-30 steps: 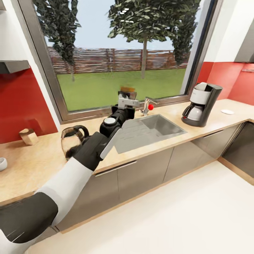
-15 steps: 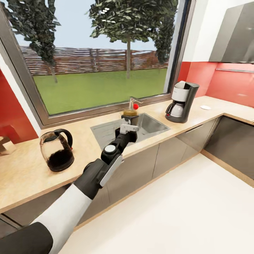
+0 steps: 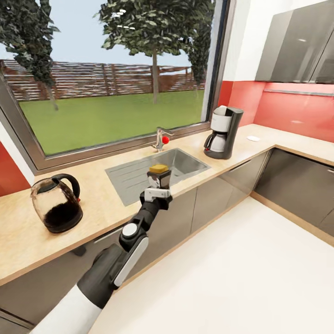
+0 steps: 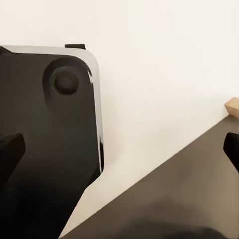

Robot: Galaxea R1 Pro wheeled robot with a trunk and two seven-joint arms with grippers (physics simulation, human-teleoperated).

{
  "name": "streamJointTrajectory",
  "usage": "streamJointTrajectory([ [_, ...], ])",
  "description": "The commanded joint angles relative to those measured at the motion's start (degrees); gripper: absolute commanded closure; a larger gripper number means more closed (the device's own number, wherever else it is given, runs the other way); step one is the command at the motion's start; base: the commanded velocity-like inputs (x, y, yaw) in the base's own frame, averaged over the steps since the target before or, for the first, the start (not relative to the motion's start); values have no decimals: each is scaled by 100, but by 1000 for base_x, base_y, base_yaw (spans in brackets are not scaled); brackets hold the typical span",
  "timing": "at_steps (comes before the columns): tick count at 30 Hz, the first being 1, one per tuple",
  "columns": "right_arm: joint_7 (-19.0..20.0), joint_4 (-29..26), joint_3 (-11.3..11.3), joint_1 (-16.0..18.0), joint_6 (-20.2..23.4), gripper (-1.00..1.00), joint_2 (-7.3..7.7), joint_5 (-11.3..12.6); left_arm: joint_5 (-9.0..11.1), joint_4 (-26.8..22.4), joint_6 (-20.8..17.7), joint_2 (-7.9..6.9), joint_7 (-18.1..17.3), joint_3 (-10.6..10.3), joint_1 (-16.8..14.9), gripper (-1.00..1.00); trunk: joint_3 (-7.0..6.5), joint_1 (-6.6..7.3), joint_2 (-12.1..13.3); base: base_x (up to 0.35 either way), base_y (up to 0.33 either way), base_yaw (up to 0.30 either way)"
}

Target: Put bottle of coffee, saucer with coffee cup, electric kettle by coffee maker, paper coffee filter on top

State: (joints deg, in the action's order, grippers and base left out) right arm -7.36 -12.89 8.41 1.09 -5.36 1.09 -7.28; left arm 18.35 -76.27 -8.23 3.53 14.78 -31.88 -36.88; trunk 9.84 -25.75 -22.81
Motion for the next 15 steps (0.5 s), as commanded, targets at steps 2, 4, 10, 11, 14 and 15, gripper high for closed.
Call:
streamJointTrajectory([
  [2, -3, 5, 47, 5, -47, -100, -3, -61, 37, -125, -18, -53, 33, -11, 129, 100, 11, -3, -11, 0, 0, -5],
  [4, -3, 5, 44, 5, -195, -100, -3, -63, 37, -258, -17, -92, 36, -11, 254, 100, 11, -3, -11, 0, 0, -2],
  [10, -3, 5, 38, 5, -332, -100, -3, -67, 37, -705, -19, -193, 26, -27, 438, 100, 11, -3, -11, 0, 0, 0],
  [11, -3, 5, 38, 5, -333, -100, -3, -69, 37, -721, -22, -200, 27, -24, 450, 100, 11, -3, -11, 6, 0, 0],
  [14, -3, 5, 38, 5, -334, -100, -3, -67, 37, -740, -25, -211, 25, -21, 468, 100, 11, -3, -11, 145, 0, 0],
  [15, -3, 5, 38, 5, -334, -100, -3, -66, 37, -737, -27, -212, 25, -21, 469, 100, 11, -3, -11, 281, 0, 0],
])
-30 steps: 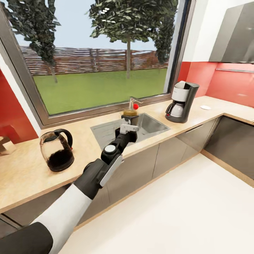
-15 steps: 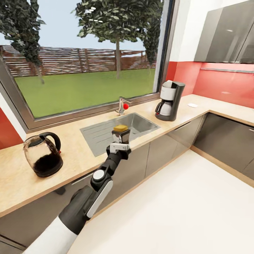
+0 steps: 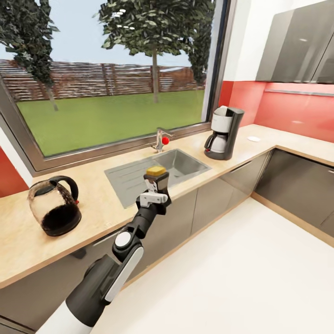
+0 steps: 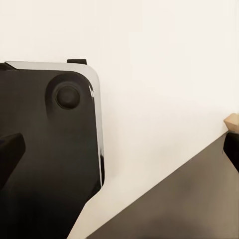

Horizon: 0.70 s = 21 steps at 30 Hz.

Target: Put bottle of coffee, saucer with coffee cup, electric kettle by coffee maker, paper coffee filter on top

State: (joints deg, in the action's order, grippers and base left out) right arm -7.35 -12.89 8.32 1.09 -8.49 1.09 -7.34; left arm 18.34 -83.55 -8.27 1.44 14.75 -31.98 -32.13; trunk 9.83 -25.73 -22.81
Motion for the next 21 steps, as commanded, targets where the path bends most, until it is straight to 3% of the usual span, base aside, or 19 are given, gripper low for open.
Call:
streamJointTrajectory([
  [1, -4, 5, 47, 5, -21, -100, -3, -59, 38, -9, -22, -2, 29, -10, -6, 100, 11, -6, -11, 292, 0, 0],
  [15, -4, 14, 47, 5, -19, -100, -3, -60, 30, 48, -8, 14, -6, -35, -4, 100, 11, -6, -11, 330, -1, 0],
  [21, -8, 8, 52, 5, -12, -100, -3, -57, 36, 50, -8, 21, -7, -53, -4, 100, 11, -6, -11, 302, -114, 0],
])
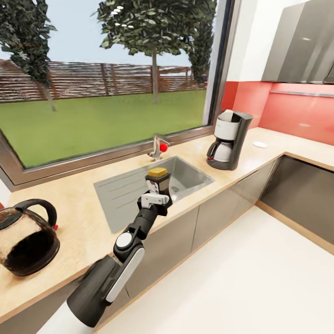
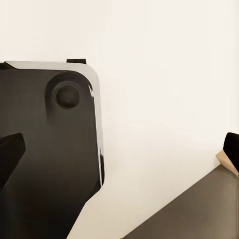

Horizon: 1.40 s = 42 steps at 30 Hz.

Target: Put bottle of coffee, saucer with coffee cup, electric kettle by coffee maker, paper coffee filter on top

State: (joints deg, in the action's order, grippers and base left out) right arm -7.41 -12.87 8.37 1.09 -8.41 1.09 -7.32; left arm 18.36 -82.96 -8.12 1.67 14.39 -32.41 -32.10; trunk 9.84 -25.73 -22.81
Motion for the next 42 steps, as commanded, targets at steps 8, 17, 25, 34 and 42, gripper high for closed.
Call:
streamJointTrajectory([
  [8, -2, 11, 51, 5, -20, -100, -3, -60, 36, -9, -23, 1, 29, -19, -7, 100, 11, -6, -11, 245, -180, -42],
  [17, -6, 5, 57, 5, -20, -100, -3, -60, 29, -7, -14, -8, 29, -14, -7, 100, 11, -6, -11, 255, -184, -169],
  [25, -6, -2, 59, 5, -29, -100, 5, -68, 27, -6, -14, -6, 29, -17, -7, 100, 11, -6, -11, 302, -81, -9],
  [34, -6, -1, 59, 5, -22, -100, -1, -60, 21, -6, -14, -8, 37, -19, -6, 100, 11, -6, -11, 279, -79, 0],
  [42, -6, -3, 59, 5, -20, -100, -3, -60, 19, -6, -2, -7, 38, -20, 2, 100, 11, -6, -11, 162, -231, 0],
])
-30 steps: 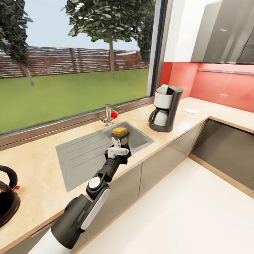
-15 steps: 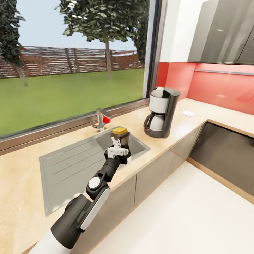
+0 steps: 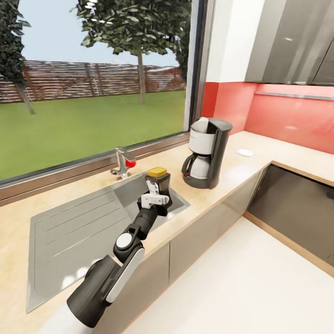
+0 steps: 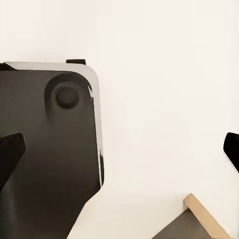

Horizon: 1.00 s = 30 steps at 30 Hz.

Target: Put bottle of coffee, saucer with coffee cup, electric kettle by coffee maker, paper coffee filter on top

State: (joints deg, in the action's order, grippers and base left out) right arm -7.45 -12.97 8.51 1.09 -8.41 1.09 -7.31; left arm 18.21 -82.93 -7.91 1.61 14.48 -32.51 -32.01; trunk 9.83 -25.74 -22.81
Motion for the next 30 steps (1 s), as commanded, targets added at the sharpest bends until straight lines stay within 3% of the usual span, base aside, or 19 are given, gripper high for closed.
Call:
streamJointTrajectory([
  [1, -2, 6, 45, 6, -21, -100, -3, -60, 33, -9, -23, -2, 29, -10, -7, 100, 11, -5, -12, 144, -243, 0],
  [8, -2, 12, 45, 6, -21, -100, -3, -60, 41, 122, 64, 23, 33, -13, -9, 100, 11, -5, -12, 66, -93, 0],
  [15, -1, 14, 38, 6, -21, -100, -3, -60, 39, 406, 68, 194, 32, -59, -106, 100, 11, -5, -12, 1, -2, 0],
  [17, 5, 14, 37, 6, -21, -100, -3, -60, -54, 695, 87, 404, 60, -53, -302, 100, 11, -5, -12, 0, 0, 0],
  [23, 2, 16, 38, 6, -21, -100, -3, -60, -399, 1420, 155, 576, 89, -46, -733, 100, 11, -5, -12, 0, 0, 0],
  [26, -1, 15, 44, 6, -21, -100, -3, -60, -424, 1852, 358, 657, 91, -45, -905, 100, 7, -5, -12, 0, 0, -88],
  [27, -2, 14, 45, 6, -21, -100, -3, -60, -426, 2186, 684, 693, 91, -42, -1027, 100, 4, -5, -12, 0, 0, -215],
  [30, -2, 19, 45, 6, -21, -100, 0, -60, -424, 2303, 805, 694, 91, -27, -1045, 100, -5, -5, -12, 0, 0, -229],
])
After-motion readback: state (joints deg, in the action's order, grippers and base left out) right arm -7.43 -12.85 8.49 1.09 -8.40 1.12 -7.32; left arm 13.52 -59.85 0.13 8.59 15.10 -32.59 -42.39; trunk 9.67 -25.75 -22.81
